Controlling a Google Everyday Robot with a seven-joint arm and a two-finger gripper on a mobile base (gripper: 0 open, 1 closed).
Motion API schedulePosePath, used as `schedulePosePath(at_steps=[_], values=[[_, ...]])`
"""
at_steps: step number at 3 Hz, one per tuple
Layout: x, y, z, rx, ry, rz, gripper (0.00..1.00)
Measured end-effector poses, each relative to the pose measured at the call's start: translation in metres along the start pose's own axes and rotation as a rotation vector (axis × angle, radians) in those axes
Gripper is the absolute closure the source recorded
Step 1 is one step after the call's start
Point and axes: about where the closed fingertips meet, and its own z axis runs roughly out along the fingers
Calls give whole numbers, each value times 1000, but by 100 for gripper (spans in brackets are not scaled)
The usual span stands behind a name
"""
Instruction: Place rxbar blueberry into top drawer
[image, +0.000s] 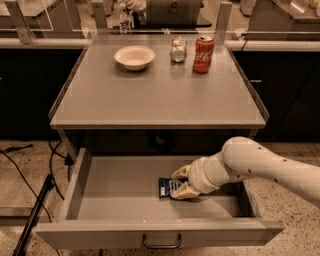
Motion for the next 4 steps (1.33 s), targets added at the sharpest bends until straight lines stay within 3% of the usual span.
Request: schedulePosePath(at_steps=[1, 2, 4], values=[[7, -2, 9, -7, 8, 8, 100], [7, -3, 8, -9, 11, 11, 84], [7, -3, 8, -9, 11, 11, 36]])
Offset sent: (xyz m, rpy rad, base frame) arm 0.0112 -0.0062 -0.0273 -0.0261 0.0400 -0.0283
